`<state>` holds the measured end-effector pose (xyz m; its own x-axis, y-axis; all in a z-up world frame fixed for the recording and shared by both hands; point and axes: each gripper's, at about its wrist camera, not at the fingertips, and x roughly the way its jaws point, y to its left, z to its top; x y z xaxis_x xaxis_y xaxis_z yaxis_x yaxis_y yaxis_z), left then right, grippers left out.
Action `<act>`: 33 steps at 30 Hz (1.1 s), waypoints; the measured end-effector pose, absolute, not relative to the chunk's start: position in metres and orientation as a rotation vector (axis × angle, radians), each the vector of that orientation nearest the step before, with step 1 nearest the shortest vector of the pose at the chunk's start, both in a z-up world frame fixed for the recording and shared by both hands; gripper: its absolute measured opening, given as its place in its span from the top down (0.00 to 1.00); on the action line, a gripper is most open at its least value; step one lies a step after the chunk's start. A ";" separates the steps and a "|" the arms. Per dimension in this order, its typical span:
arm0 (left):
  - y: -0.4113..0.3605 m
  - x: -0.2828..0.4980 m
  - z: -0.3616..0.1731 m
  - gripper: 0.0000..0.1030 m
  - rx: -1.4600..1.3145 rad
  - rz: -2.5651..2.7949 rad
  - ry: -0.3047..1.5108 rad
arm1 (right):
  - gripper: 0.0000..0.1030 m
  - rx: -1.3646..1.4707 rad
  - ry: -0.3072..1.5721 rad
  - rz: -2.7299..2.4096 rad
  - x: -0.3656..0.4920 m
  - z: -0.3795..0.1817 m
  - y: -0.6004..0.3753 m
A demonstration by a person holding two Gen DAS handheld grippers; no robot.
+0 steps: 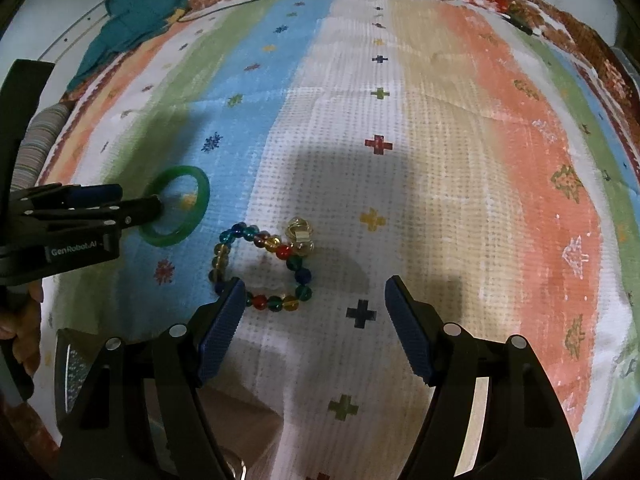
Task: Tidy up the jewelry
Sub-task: 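Move the left gripper to the green bangle while the right approaches the multicolour bracelet, then grasp the green bangle rim with the left gripper while the right grasps the multicolour bead bracelet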
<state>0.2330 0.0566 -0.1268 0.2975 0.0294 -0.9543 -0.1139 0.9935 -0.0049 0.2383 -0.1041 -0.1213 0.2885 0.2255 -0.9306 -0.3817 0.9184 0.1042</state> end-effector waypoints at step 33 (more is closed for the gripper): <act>0.071 0.227 -0.138 0.93 -0.085 0.091 1.317 | 0.90 -0.165 1.225 0.425 0.240 -0.135 -0.096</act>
<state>0.2266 0.0708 -0.1381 0.2481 0.0183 -0.9686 -0.1148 0.9933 -0.0106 0.2397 -0.0956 -0.1348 0.2723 0.2265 -0.9352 -0.4018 0.9099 0.1034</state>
